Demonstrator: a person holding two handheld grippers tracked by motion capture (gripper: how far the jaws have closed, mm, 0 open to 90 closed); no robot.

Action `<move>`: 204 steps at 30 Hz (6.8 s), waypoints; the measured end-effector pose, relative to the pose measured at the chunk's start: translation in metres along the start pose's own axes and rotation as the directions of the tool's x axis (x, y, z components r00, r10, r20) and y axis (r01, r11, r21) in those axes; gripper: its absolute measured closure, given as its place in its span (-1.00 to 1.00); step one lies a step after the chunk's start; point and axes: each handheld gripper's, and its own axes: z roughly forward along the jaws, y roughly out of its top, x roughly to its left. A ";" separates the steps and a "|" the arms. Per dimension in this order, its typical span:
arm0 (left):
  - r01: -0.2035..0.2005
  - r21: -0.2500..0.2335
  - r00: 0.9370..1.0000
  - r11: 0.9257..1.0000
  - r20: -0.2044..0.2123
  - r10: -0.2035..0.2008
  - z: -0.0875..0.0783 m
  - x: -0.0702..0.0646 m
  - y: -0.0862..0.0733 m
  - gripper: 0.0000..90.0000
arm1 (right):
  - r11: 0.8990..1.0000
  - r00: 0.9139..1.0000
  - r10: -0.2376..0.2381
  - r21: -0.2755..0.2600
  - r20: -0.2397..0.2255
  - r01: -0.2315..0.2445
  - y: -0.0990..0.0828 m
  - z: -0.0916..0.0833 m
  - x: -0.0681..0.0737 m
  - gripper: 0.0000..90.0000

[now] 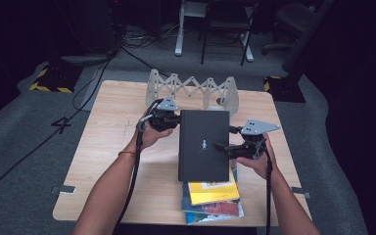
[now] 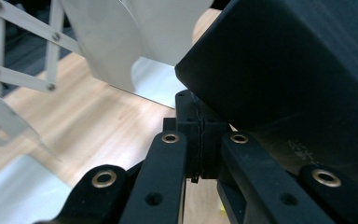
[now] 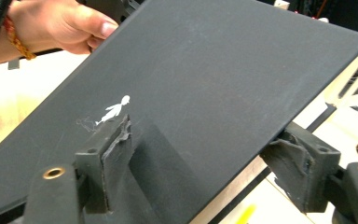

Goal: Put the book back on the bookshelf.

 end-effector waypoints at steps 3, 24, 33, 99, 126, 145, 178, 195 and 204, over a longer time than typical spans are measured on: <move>0.009 -0.016 1.000 1.000 -0.002 -0.009 -0.004 -0.001 0.012 1.00 | 1.000 0.999 -0.003 -0.028 0.033 0.004 0.007 -0.006 -0.003 -0.27; -0.128 -0.057 0.990 0.990 -0.074 0.124 -0.043 -0.038 0.029 0.85 | 0.977 0.979 -0.170 -0.149 -0.113 0.152 0.014 -0.037 0.027 0.27; -0.084 -0.092 0.994 0.992 -0.072 0.078 -0.054 -0.040 0.015 0.78 | 0.963 0.968 -0.210 -0.197 -0.135 0.181 0.015 -0.044 0.040 0.46; -0.080 -0.108 0.985 0.991 0.143 0.095 -0.032 -0.133 -0.047 -0.40 | 0.945 0.959 -0.264 -0.226 -0.101 0.236 -0.022 -0.070 0.068 0.53; -0.129 -0.286 0.956 0.949 0.217 0.196 -0.071 -0.137 0.015 -0.04 | 0.979 0.989 -0.147 -0.142 0.019 0.148 -0.054 -0.066 0.067 -0.14; -0.078 -0.309 0.952 0.948 0.259 0.162 -0.060 -0.141 0.019 0.11 | 0.983 0.993 -0.120 -0.138 0.001 0.119 -0.052 -0.059 0.064 -0.22; -0.086 -0.320 0.987 0.944 0.104 0.125 -0.079 -0.133 0.034 0.17 | 0.969 0.958 0.204 0.100 0.203 -0.227 -0.131 -0.074 -0.017 -0.34; -0.089 -0.314 0.996 0.945 -0.019 0.088 -0.099 -0.106 0.039 0.17 | 0.964 0.960 0.137 0.190 0.246 -0.187 -0.145 -0.064 -0.016 -0.44; -0.069 -0.293 0.993 0.954 -0.110 0.038 -0.105 -0.086 0.038 0.17 | 0.958 0.959 0.116 0.226 0.257 -0.177 -0.152 -0.060 -0.018 -0.45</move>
